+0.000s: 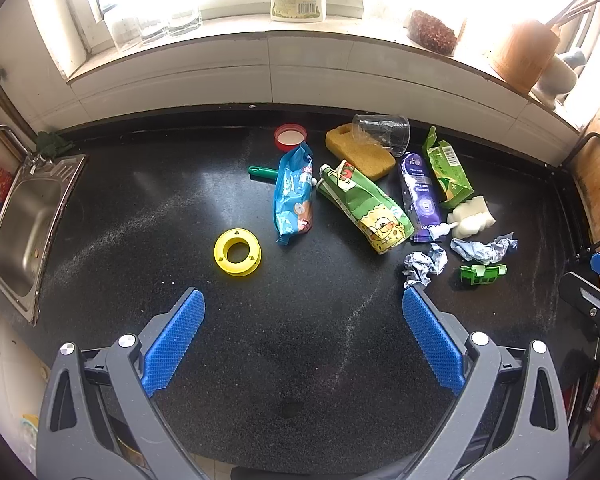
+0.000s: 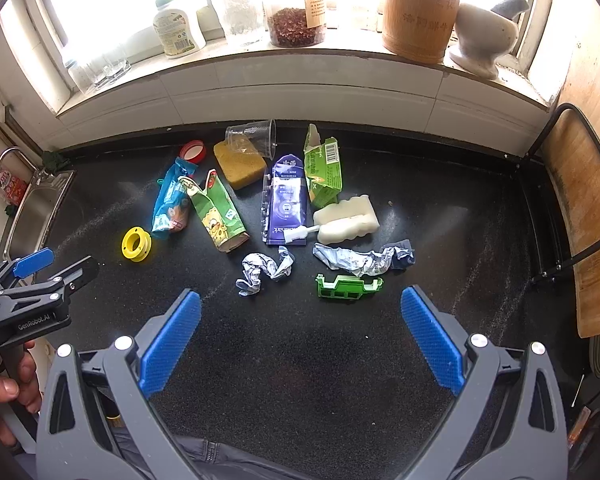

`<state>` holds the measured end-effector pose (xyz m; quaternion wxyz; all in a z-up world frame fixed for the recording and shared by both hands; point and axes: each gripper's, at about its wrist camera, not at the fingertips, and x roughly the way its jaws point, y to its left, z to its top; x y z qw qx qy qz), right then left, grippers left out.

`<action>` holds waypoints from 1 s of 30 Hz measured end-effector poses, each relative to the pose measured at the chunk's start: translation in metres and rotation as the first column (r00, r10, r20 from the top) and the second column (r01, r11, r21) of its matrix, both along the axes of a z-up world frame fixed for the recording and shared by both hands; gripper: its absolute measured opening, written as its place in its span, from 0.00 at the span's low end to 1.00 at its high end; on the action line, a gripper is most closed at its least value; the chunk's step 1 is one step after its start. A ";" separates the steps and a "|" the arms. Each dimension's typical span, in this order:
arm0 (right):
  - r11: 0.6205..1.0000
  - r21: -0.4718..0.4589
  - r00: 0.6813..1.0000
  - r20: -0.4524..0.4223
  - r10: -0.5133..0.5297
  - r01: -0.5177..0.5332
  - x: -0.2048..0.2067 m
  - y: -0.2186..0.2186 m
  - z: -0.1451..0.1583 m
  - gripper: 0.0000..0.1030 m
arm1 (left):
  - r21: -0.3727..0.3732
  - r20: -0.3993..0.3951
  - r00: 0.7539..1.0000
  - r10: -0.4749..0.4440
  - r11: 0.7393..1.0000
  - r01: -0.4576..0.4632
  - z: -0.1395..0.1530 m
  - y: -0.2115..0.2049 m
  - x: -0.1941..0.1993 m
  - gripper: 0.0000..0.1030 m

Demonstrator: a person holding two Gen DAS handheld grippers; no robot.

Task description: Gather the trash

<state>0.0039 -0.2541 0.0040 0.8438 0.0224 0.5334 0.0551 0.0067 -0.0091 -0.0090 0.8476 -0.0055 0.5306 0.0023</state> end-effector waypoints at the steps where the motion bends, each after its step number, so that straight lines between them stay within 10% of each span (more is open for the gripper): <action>1: 1.000 0.000 1.000 -0.001 -0.001 0.001 0.000 -0.001 0.000 0.95 | 0.000 -0.002 1.000 0.000 1.000 0.000 0.000 0.000 0.001 0.94; 23: 1.000 -0.003 1.000 -0.017 -0.012 0.012 0.019 -0.008 -0.017 0.95 | -0.008 -0.021 1.000 0.011 1.000 -0.011 -0.017 0.021 0.014 0.94; 30: 1.000 0.005 1.000 -0.015 -0.006 0.006 0.057 -0.011 -0.048 0.95 | -0.009 -0.043 0.998 0.056 0.998 -0.056 -0.068 0.064 0.041 0.94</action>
